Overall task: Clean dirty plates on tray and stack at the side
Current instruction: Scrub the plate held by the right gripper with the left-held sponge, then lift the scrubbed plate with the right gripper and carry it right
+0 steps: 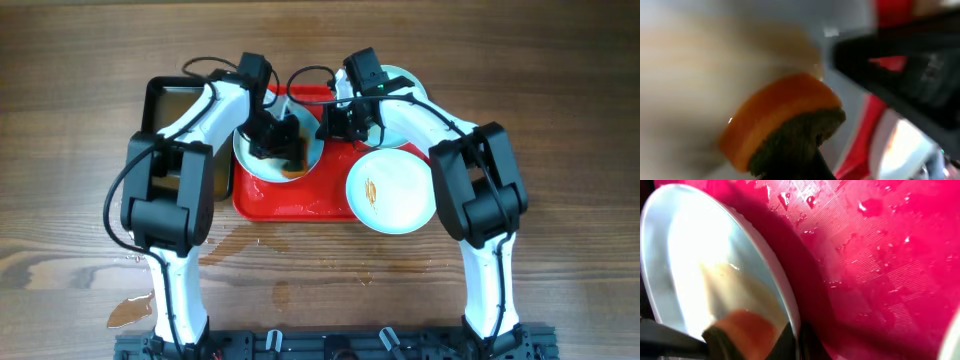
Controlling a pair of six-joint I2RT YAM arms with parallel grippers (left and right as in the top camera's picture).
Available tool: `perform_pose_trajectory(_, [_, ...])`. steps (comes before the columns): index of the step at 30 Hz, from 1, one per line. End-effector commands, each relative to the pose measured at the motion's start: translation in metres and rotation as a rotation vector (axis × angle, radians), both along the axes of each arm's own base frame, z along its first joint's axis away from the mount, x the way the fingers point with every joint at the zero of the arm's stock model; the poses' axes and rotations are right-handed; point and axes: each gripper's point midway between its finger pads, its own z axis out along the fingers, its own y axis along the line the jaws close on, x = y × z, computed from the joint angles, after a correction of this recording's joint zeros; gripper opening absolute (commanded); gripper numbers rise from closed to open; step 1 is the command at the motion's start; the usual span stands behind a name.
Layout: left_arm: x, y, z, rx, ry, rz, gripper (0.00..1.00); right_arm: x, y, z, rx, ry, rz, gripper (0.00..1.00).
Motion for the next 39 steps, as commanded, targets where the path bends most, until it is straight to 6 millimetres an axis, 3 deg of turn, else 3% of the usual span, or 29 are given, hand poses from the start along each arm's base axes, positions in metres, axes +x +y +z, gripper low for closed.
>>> perform_pose_trajectory(1, [0.021, -0.002, -0.012, -0.004, -0.04, 0.079, 0.04, -0.014, 0.013, -0.006, 0.054, 0.051, 0.036, 0.04])
perform_pose_trajectory(5, [0.076, 0.065, -0.03, 0.319, -0.16, 0.447, 0.04, -0.014, 0.013, -0.006, 0.053, 0.052, 0.035, 0.04])
perform_pose_trajectory(7, [0.068, 0.1, -0.035, 0.499, -0.141, 0.554, 0.04, -0.013, 0.012, -0.007, 0.05, 0.05, 0.033, 0.04])
perform_pose_trajectory(10, [0.038, 0.112, -0.039, 0.593, -0.039, 0.534, 0.04, -0.013, 0.012, -0.007, 0.046, 0.049, 0.032, 0.04])
perform_pose_trajectory(11, [0.028, 0.113, -0.039, 0.611, -0.005, 0.521, 0.04, -0.013, 0.012, -0.007, 0.046, 0.05, 0.031, 0.04])
perform_pose_trajectory(13, [0.006, 0.097, -0.039, 0.56, 0.093, 0.461, 0.04, -0.013, 0.012, -0.007, 0.046, 0.05, 0.031, 0.04])
perform_pose_trajectory(17, [-0.02, -0.003, -0.016, 0.1, 0.182, 0.171, 0.04, -0.015, 0.011, -0.008, 0.042, 0.059, 0.032, 0.04])
perform_pose_trajectory(19, [-0.018, -0.017, -0.003, -0.001, 0.18, 0.136, 0.04, -0.016, 0.01, -0.009, 0.035, 0.064, 0.031, 0.04])
perform_pose_trajectory(21, [-0.003, -0.007, 0.011, -0.015, 0.157, 0.169, 0.04, -0.016, 0.007, -0.011, 0.012, 0.061, 0.023, 0.04])
perform_pose_trajectory(25, [0.046, 0.03, 0.073, -0.063, 0.014, 0.273, 0.04, -0.019, 0.001, -0.016, -0.025, 0.077, 0.013, 0.04])
perform_pose_trajectory(28, [0.055, 0.048, 0.098, -0.078, -0.043, 0.315, 0.04, -0.019, 0.0, -0.016, -0.029, 0.076, 0.012, 0.04])
perform_pose_trajectory(30, [0.058, 0.057, 0.102, -0.081, -0.053, 0.338, 0.04, -0.016, 0.001, -0.015, -0.023, 0.067, 0.012, 0.04])
perform_pose_trajectory(33, [0.065, 0.085, 0.104, -0.08, -0.059, 0.403, 0.04, -0.006, -0.004, 0.006, -0.009, 0.026, -0.01, 0.04])
perform_pose_trajectory(34, [0.068, 0.096, 0.104, -0.079, -0.06, 0.429, 0.04, 0.001, -0.01, 0.024, -0.025, -0.02, -0.028, 0.04])
perform_pose_trajectory(39, [0.073, 0.133, 0.093, 0.044, -0.087, 0.492, 0.04, 0.009, -0.073, 0.095, -0.398, -0.254, -0.179, 0.04])
